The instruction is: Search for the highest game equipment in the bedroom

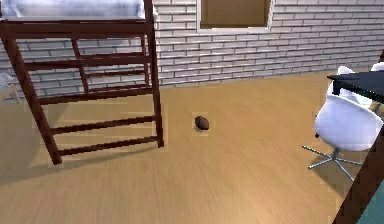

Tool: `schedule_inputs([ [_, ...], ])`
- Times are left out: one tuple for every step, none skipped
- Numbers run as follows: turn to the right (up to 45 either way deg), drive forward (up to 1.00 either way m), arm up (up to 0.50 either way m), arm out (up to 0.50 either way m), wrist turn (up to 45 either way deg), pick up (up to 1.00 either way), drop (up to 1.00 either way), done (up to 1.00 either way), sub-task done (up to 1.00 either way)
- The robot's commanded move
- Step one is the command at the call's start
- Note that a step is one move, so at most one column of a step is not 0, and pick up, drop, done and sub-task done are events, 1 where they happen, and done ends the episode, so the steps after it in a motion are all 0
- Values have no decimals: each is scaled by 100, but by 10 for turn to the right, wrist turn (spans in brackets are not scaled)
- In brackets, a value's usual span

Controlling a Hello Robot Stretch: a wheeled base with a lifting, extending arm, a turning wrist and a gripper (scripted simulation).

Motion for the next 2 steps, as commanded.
schedule_inputs([
  [90, 0, 0, 0, 0, 0, 0, 0, 0],
  [0, 40, 0, 0, 0, 0, 0, 0, 0],
])
